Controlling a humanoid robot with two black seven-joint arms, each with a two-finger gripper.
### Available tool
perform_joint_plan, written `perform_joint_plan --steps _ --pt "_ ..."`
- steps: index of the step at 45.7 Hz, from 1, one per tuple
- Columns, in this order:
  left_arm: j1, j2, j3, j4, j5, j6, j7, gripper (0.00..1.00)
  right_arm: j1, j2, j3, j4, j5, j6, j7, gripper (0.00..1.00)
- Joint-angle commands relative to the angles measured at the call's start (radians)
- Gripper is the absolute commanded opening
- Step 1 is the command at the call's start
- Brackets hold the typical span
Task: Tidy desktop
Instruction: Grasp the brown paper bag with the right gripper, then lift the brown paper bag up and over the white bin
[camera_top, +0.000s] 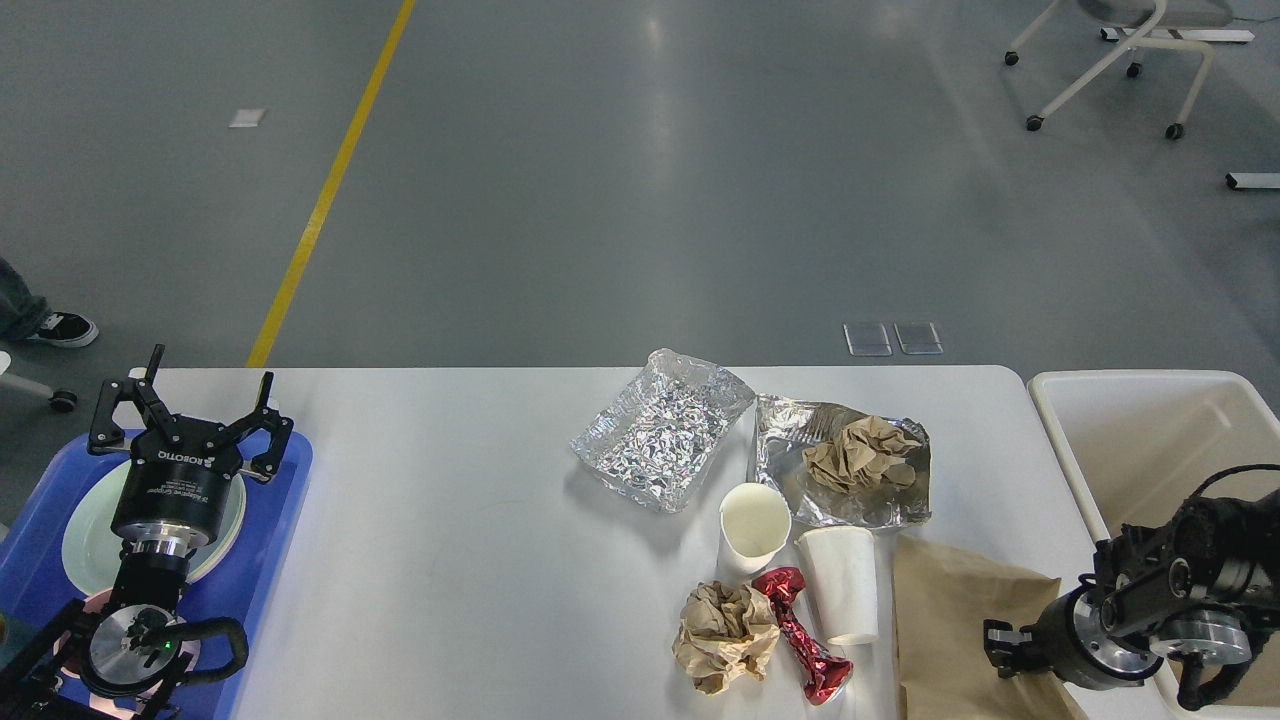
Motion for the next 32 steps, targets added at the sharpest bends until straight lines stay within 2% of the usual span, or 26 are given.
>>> perform_joint_plan --steps 1,22,32 --pt "0.000 0.000 0.000 0.000 0.000 0.000 0.000 0.96 0.001 -0.001 0.000 0.000 -0.004 0.004 -0.001 0.00" --pt "0.000 0.000 0.000 0.000 0.000 0.000 0.000 0.96 0.017 -0.021 0.000 0.014 -0.004 0.023 0.004 0.00" --pt "0.000 0.000 0.000 0.000 0.000 0.000 0.000 0.96 0.159 -0.131 -0.018 0.123 -0.016 0.144 0.009 0.00"
